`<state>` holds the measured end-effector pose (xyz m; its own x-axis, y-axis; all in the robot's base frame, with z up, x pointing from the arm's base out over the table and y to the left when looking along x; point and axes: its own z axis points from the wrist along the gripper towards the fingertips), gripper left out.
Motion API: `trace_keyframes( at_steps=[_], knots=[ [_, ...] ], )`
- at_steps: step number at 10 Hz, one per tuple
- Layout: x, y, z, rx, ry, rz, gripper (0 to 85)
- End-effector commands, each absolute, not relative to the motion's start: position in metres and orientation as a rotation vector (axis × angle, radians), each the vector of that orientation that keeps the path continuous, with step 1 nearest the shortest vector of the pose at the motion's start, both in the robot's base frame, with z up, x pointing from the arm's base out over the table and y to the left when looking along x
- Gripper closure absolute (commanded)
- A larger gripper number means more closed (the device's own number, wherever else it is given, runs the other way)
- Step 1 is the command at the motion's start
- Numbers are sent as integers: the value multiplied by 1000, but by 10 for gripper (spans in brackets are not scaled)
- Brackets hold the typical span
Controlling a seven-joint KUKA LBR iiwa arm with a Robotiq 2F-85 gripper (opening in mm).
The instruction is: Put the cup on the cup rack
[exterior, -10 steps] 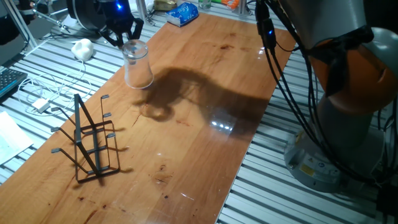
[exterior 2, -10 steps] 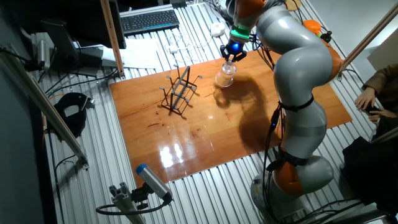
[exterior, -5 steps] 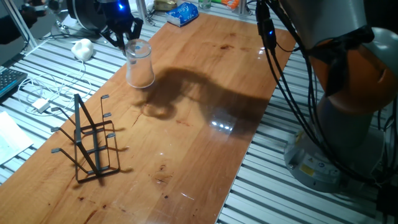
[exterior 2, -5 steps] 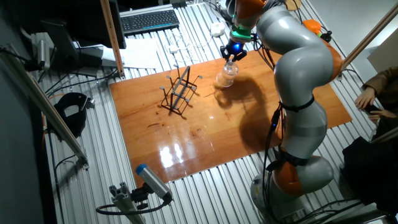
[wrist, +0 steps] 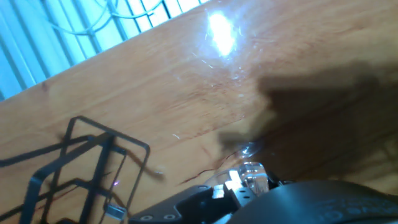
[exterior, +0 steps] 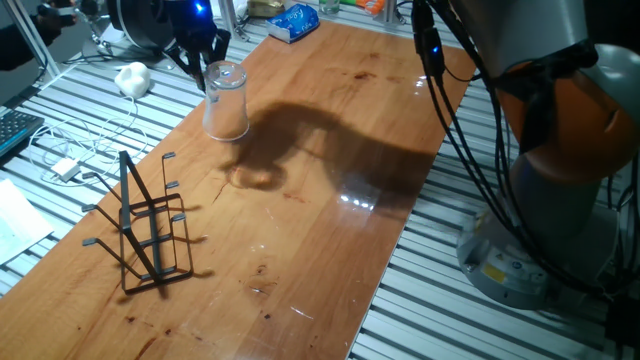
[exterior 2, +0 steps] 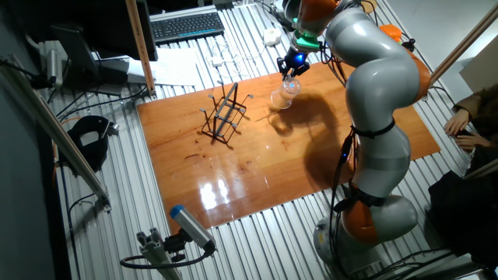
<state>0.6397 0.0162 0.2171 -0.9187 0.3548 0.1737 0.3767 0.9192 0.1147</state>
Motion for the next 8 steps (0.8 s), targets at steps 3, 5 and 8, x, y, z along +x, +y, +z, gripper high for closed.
trace_keyframes(
  at_steps=[3,5,8],
  knots=[
    [651,52,226,-648,-2886,-241,850],
    [653,73,231,-701,-2864,-249,850],
    [652,93,240,-752,-2844,-230,850]
  ],
)
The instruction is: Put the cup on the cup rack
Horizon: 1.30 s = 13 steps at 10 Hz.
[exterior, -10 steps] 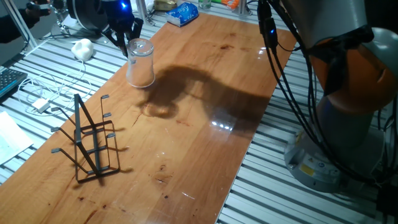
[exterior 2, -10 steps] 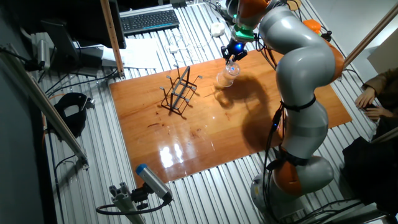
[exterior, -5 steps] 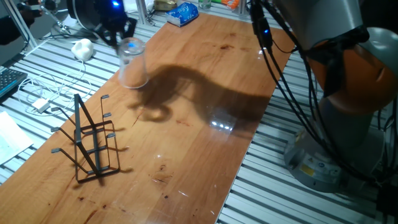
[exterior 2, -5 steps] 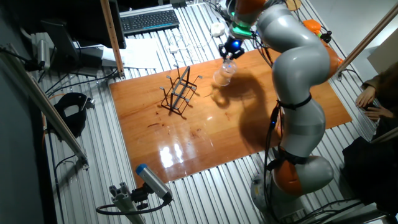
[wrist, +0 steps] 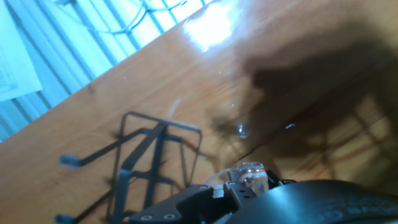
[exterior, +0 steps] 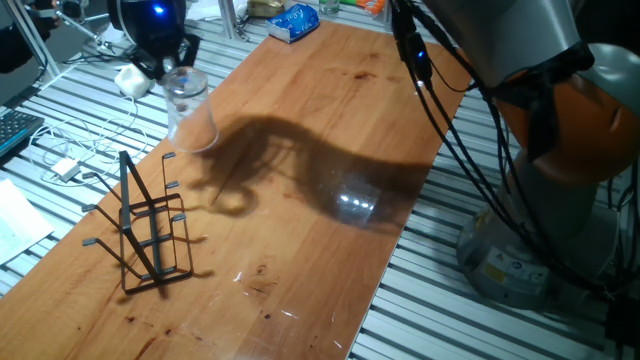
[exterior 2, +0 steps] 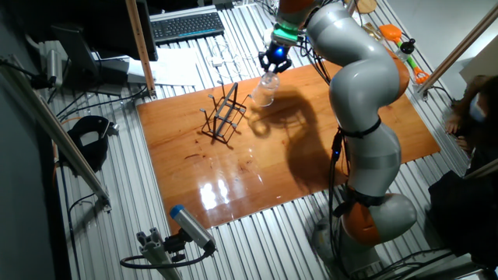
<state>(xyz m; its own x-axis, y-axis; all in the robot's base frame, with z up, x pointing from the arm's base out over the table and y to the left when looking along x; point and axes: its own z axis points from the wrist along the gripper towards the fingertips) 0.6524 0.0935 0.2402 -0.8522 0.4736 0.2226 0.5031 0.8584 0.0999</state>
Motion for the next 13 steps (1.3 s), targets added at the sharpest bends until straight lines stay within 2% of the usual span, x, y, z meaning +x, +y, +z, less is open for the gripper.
trace_keyframes(
  at_steps=[1,3,9,13],
  knots=[
    [654,97,239,-768,-2842,-230,850],
    [660,101,230,-840,-2837,-268,850],
    [668,102,206,-927,-2832,-268,850],
    [662,105,196,-975,-2826,-257,850]
  ],
)
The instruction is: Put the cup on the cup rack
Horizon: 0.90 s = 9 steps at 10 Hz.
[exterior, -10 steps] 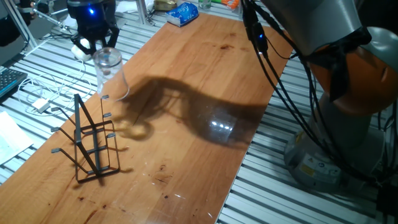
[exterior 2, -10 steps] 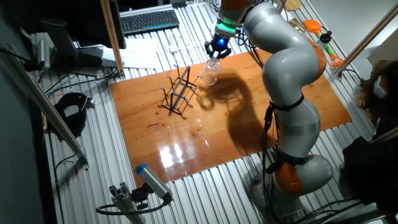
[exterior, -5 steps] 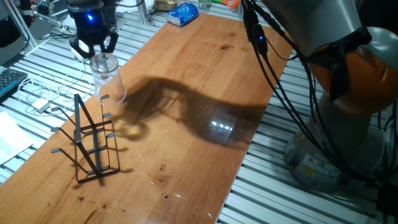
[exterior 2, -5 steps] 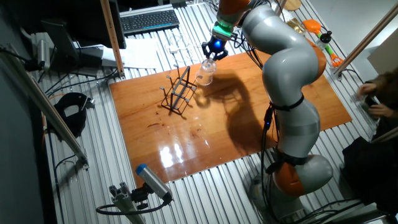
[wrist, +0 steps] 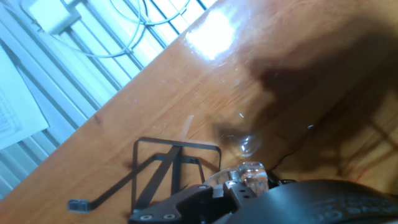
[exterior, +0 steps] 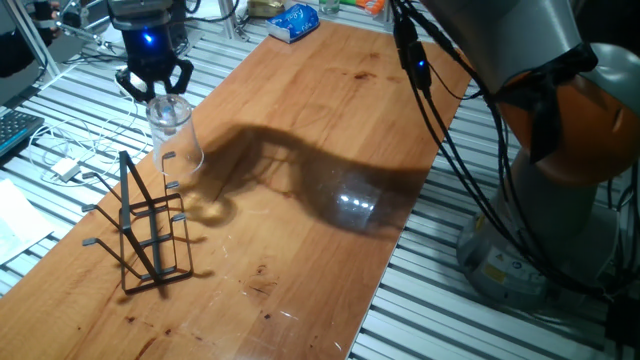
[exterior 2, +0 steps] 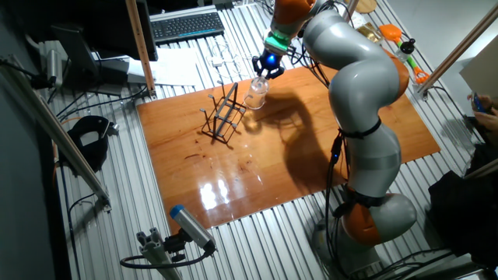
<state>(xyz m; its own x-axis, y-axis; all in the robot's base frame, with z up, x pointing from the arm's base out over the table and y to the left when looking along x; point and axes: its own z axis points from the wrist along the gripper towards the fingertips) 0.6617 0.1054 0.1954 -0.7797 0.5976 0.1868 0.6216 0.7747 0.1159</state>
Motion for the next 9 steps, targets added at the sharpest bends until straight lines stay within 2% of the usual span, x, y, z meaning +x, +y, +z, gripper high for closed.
trace_keyframes(
  at_steps=[1,5,9],
  knots=[
    [661,106,193,-980,-2831,-264,850],
    [660,106,192,-972,-2844,-257,850],
    [660,106,192,-807,-2809,-164,850]
  ],
)
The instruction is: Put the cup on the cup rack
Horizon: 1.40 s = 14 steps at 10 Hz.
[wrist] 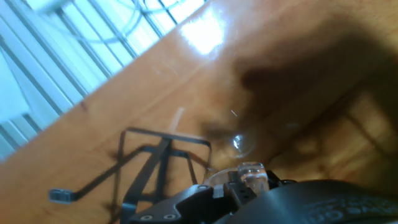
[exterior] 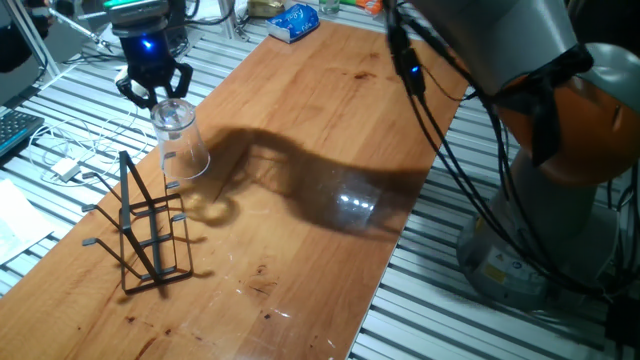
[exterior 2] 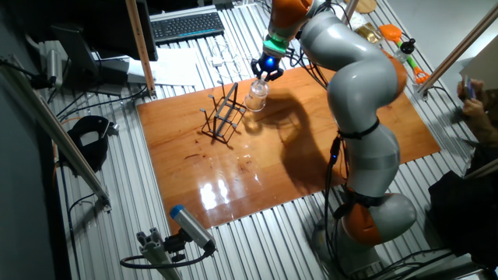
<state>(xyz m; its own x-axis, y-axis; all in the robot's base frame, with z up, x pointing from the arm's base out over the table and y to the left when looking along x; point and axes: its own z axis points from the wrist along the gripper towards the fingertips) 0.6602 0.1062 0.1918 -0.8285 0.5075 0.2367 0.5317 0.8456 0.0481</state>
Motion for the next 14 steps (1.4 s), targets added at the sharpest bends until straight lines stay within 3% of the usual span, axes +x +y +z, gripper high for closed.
trace_keyframes(
  at_steps=[1,5,11,14],
  knots=[
    [660,106,192,-764,-2805,-157,850],
    [661,106,191,-827,-2802,-259,850],
    [668,111,138,-979,-2876,-276,850],
    [664,115,131,-984,-2880,-298,850]
  ],
)
